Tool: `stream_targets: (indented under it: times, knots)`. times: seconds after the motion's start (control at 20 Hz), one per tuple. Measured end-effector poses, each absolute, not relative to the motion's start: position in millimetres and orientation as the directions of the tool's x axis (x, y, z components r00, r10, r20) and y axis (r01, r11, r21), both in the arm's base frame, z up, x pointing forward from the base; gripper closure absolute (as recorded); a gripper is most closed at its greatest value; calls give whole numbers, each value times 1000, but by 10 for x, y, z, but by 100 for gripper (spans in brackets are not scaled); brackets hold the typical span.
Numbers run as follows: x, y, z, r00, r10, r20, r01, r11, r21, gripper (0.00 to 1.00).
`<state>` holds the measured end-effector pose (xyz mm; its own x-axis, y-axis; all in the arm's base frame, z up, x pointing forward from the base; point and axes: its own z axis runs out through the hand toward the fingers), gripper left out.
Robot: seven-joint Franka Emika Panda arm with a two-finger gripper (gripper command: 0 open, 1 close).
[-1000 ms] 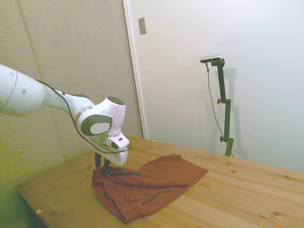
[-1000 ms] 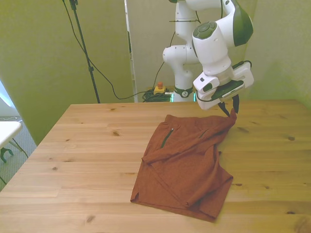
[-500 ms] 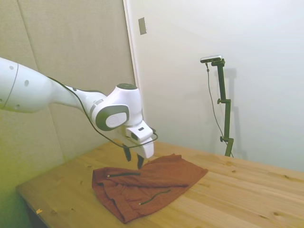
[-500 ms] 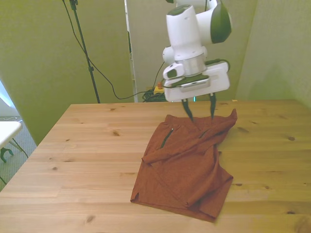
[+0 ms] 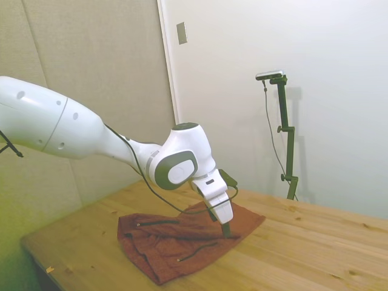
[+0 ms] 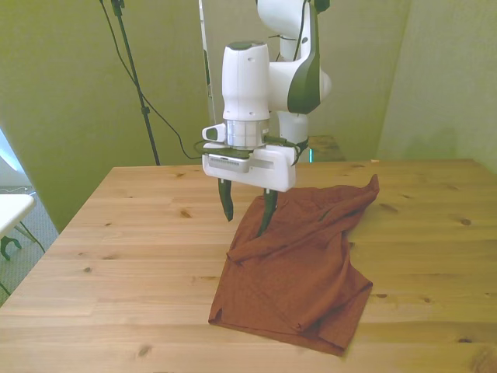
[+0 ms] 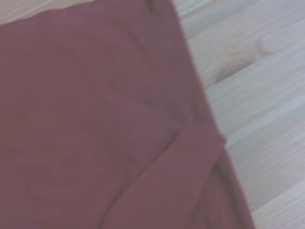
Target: Unfold the shorts
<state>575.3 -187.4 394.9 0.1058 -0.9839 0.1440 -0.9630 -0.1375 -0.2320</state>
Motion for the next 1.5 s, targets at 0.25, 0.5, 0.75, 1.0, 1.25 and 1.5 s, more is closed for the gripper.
stream_targets:
  times: [0.25, 0.5, 0.75, 1.0, 1.25, 1.5]
  knots:
    - [5940, -2021, 3746, -100, -970, 222, -973, 49, -225, 0]
    - [6111, -1971, 3664, -122, -969, 216, -969, 68, -239, 0]
    - [6185, -1830, 3710, -113, -979, 171, -959, 63, -276, 0]
    - [6161, -1785, 3563, -89, -988, 126, -965, 54, -255, 0]
    - [6167, -1783, 3517, -64, -992, 111, -967, 35, -251, 100]
    - [6147, -1834, 3510, -63, -992, 112, -968, 34, -248, 100]
